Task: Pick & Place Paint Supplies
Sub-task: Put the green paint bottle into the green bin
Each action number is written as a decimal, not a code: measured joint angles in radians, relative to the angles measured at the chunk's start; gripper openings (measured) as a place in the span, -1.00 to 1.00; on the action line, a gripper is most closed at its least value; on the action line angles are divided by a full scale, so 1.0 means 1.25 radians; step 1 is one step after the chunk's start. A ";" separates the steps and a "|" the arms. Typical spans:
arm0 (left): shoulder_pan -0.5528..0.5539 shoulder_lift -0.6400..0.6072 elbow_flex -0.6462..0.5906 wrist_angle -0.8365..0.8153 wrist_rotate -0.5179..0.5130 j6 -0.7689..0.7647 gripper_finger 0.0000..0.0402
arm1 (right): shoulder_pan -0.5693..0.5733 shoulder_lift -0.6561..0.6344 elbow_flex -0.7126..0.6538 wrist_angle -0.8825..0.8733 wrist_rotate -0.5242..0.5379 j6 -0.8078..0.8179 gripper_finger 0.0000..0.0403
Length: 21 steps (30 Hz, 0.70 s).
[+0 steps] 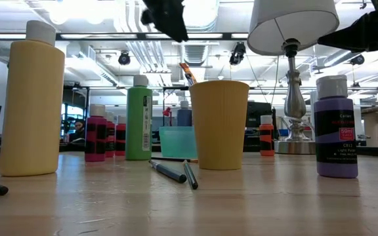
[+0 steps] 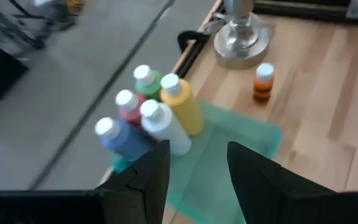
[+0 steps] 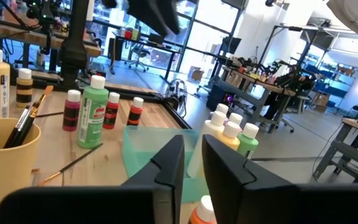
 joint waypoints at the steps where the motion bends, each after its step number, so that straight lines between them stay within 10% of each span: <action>1: -0.018 -0.005 0.000 -0.022 -0.023 -0.001 -0.18 | 0.000 0.000 0.000 0.000 0.000 0.000 -0.75; 21: -0.216 -0.251 -0.390 0.064 -0.084 -0.196 -0.18 | 0.000 0.000 0.000 0.000 0.000 0.000 -0.60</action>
